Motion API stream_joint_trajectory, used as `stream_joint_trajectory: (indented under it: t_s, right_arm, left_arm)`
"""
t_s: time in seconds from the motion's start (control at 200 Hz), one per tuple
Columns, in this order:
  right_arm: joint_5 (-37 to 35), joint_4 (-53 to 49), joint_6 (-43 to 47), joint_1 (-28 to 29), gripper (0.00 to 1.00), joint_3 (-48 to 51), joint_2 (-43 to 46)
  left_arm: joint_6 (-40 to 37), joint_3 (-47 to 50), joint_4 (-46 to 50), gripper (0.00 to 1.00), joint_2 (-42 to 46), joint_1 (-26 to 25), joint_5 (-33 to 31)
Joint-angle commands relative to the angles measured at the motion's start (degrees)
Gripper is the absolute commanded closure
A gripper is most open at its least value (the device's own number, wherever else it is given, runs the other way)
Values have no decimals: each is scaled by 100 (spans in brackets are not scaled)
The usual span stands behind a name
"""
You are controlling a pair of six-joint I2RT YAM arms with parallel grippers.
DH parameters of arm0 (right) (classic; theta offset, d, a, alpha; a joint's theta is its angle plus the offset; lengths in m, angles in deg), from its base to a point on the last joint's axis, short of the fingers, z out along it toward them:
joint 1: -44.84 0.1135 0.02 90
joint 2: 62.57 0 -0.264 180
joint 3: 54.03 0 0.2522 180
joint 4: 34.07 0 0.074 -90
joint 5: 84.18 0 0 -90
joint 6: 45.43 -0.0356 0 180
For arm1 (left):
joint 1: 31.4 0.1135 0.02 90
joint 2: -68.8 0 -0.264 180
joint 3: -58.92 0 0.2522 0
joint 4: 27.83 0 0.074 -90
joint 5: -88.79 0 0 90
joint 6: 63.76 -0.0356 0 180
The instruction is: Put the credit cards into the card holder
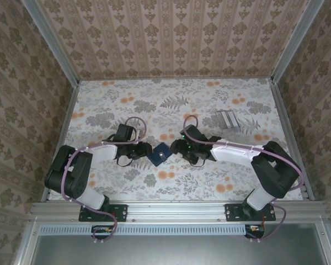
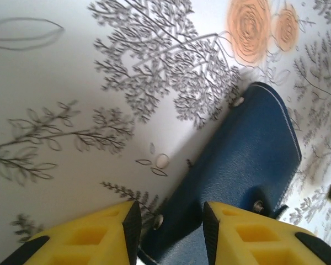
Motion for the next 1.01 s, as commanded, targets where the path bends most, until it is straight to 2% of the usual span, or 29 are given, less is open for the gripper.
stream_joint_trajectory:
  t_s: [0.0, 0.13, 0.28, 0.4, 0.505, 0.57, 0.675, 0.725, 0.78, 0.915, 1.0]
  right_arm:
    - [162, 455, -802, 137, 26, -339, -296]
    - [121, 488, -719, 57, 33, -493, -659]
    - [-37, 60, -175, -78, 34, -770, -817]
    - [-314, -654, 424, -220, 33, -981, -606]
    - [-783, -1486, 1015, -251, 32, -1182, -320]
    - [-811, -1845, 1311, -242, 35, -1315, -258]
    - [-645, -2102, 1700, -158, 50, -1489, -373]
    - [-657, -2218, 1845, -102, 53, -1598, -490]
    - [-664, -2374, 2107, -18, 61, -1778, -616]
    - [-976, -2765, 2937, 326, 63, -2257, -972]
    - [-1455, -3394, 3497, 495, 60, -2771, -1372]
  left_arm:
    - [198, 164, 171, 62, 107, -357, 391]
    - [554, 231, -28, 64, 163, -658, 355]
    - [970, 253, -485, 65, 0, -1213, 300]
    - [1293, 234, -968, 65, -214, -1487, 425]
    - [1384, 244, -1197, 65, -203, -1529, 466]
    - [1384, 248, -1075, 65, -76, -1435, 452]
    - [1337, 394, -953, 65, 250, -1099, 443]
    - [1269, 403, -823, 65, 393, -915, 483]
    - [1157, 349, -584, 66, 535, -734, 545]
    - [970, 286, -213, 66, 833, -440, 362]
    - [919, 217, -131, 66, 785, -298, 365]
